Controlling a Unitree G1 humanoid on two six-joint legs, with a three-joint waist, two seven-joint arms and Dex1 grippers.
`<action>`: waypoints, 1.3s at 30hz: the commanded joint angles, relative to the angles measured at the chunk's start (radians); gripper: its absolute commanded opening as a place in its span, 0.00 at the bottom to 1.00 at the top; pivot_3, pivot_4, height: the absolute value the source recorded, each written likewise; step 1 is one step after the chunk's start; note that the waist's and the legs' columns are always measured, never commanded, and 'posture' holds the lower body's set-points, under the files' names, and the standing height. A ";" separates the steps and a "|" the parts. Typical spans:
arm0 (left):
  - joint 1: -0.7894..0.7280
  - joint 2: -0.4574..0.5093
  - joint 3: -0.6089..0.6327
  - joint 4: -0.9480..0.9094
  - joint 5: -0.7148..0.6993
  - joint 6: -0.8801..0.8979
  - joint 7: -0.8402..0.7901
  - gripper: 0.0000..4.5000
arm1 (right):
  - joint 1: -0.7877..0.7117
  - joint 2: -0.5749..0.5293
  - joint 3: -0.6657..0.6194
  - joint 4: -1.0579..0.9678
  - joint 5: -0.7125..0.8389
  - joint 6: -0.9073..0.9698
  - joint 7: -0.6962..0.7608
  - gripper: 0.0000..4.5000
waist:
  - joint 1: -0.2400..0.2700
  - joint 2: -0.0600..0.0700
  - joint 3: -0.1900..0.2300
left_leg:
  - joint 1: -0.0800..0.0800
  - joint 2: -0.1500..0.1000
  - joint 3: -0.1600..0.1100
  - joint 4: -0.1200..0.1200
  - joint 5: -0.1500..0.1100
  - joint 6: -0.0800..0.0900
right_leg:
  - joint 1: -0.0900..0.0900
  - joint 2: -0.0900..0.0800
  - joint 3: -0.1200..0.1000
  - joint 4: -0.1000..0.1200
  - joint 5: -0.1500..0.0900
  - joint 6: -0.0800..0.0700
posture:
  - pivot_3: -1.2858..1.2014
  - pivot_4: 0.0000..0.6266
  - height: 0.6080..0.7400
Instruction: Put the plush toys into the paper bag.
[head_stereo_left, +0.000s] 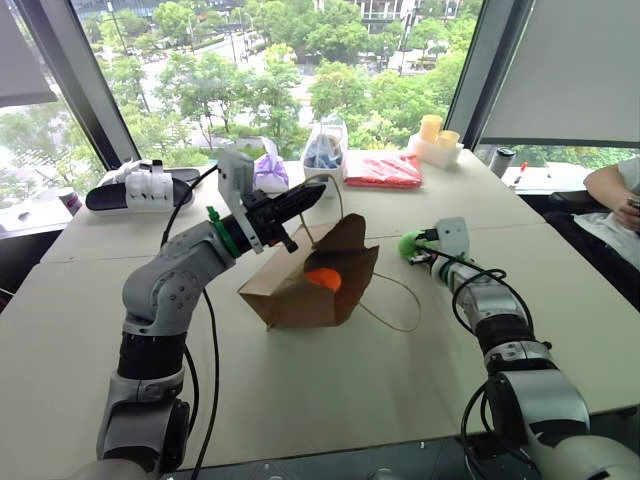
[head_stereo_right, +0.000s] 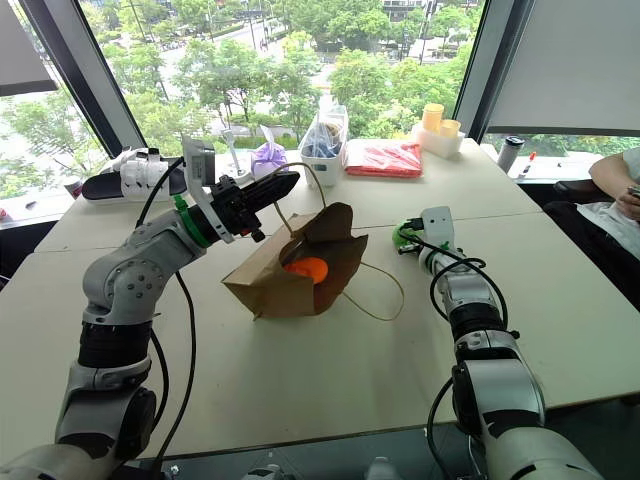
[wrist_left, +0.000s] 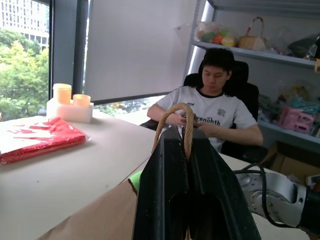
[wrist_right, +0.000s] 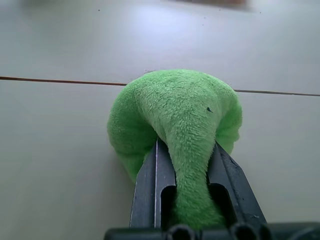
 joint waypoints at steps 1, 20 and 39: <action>-0.020 0.009 0.020 -0.003 0.002 -0.021 -0.001 0.00 | 0.049 -0.054 -0.006 -0.443 0.075 0.205 0.074 0.01 | 0.000 0.001 0.000 | -0.001 0.000 0.000 0.000 0.000 0.000 | -0.001 0.000 0.000 0.001 0.000 0.000 | 0.52 0.24 1.00; -0.068 -0.034 0.015 0.078 0.034 -0.065 -0.011 0.00 | 0.194 0.054 0.179 -1.066 0.265 0.706 0.077 0.01 | 0.004 0.000 0.000 | 0.000 0.000 0.000 0.001 -0.003 0.006 | -0.001 0.000 0.000 0.001 0.000 0.000 | 0.52 0.24 1.00; -0.058 -0.049 0.047 0.066 0.016 -0.062 0.039 0.00 | 0.033 -0.030 0.241 -0.980 0.196 0.641 0.213 0.94 | 0.006 0.000 0.000 | -0.001 -0.001 -0.002 0.000 -0.001 0.001 | -0.001 0.000 -0.001 0.000 0.000 0.000 | 0.52 0.24 1.00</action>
